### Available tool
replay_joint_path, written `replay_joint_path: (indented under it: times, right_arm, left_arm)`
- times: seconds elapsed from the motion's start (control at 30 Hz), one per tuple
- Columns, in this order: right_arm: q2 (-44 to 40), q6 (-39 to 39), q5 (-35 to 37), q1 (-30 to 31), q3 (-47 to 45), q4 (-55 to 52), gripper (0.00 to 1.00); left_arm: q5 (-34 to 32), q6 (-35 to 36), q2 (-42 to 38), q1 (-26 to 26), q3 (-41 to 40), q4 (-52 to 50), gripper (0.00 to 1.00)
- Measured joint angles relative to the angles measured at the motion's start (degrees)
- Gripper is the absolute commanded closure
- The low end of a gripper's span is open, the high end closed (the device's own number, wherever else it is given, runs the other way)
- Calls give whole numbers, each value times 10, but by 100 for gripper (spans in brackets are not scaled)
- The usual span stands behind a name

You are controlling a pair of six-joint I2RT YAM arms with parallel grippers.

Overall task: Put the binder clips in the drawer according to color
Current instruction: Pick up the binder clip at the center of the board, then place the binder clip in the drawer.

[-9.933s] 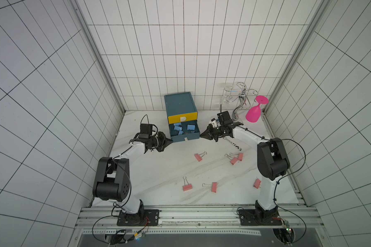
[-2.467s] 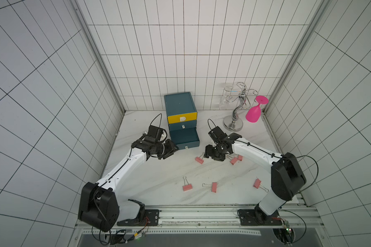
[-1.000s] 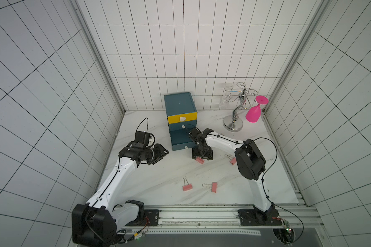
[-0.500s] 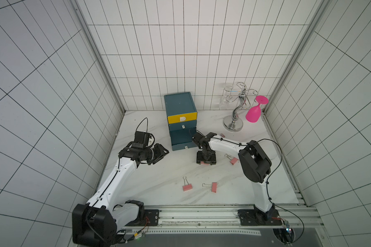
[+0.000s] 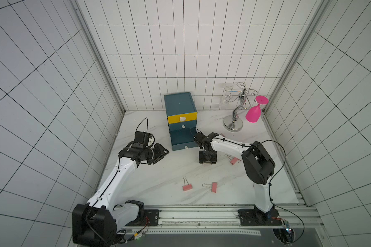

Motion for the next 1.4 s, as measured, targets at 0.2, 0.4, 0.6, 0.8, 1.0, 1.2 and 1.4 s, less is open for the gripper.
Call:
replay_joint_path:
  times: [0.2, 0.4, 0.6, 0.8, 1.0, 1.2, 1.4]
  right_arm:
    - [-54, -14, 24, -1, -2, -12, 56]
    - [-71, -40, 33, -4, 61, -43, 57]
    - [-12, -67, 25, -4, 232, -71, 56]
    - [111, -85, 9, -16, 416, -111, 36]
    - [182, -101, 2, -41, 498, -143, 22]
    - [167, -114, 0, -53, 476, -146, 23]
    - [59, -123, -20, -52, 317, -116, 23]
  left_arm:
    - [2, 0, 0, 0, 0, 0, 50]
    - [2, 0, 4, 0, 10, 0, 50]
    - [2, -2, 4, 0, 12, 0, 50]
    - [3, -4, 4, 0, 12, 0, 50]
    - [4, -4, 4, 0, 13, -1, 50]
    - [4, -3, 4, 0, 19, -4, 50]
    - [6, -2, 10, 0, 26, -4, 50]
